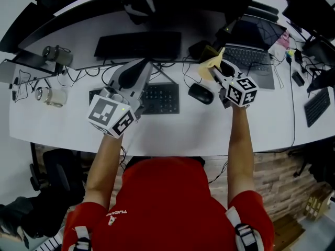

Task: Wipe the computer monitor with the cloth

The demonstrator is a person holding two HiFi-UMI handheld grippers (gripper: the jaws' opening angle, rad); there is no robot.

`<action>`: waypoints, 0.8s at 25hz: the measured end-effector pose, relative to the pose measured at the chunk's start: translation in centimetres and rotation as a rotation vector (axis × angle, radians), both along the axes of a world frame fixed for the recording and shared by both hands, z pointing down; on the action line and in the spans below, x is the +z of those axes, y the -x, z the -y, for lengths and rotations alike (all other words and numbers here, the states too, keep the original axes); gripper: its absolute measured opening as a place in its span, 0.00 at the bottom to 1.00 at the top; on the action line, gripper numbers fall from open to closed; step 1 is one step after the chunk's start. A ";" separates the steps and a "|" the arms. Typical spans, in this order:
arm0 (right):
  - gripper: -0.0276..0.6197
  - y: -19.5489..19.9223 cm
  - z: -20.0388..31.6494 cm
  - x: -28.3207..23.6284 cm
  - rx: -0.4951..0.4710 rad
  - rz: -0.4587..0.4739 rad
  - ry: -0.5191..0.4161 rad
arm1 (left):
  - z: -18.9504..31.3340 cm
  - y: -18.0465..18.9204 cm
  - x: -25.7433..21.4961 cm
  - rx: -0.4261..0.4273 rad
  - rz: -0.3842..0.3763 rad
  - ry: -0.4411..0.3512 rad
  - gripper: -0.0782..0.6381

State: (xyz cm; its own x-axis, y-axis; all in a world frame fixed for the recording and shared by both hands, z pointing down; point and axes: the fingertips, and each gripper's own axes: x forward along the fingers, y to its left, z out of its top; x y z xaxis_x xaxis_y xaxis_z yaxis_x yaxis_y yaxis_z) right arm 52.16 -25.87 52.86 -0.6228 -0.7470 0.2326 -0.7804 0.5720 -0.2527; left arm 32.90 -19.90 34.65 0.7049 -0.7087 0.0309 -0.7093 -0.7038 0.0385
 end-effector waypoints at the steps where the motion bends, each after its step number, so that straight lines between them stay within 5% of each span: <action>1: 0.30 0.1 0.0 0.3 0.015 0.018 0.021 | 0.1 0.2 0.0 0.000 0.001 0.007 0.13; 12: 0.35 0.8 -0.1 2.0 0.176 0.219 0.244 | 0.8 2.3 0.2 0.032 -0.025 0.032 0.12; 20: 0.38 2.0 -0.5 2.3 0.341 0.496 0.335 | 1.3 4.4 0.0 0.039 -0.044 0.044 0.12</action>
State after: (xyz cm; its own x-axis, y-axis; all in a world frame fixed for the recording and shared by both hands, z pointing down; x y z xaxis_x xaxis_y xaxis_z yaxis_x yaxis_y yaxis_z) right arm 50.14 -25.39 55.14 -0.4580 -0.8576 0.2339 -0.6495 0.1432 -0.7467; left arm 28.54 -21.16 34.69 0.7335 -0.6790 0.0296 -0.6781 -0.7281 0.1002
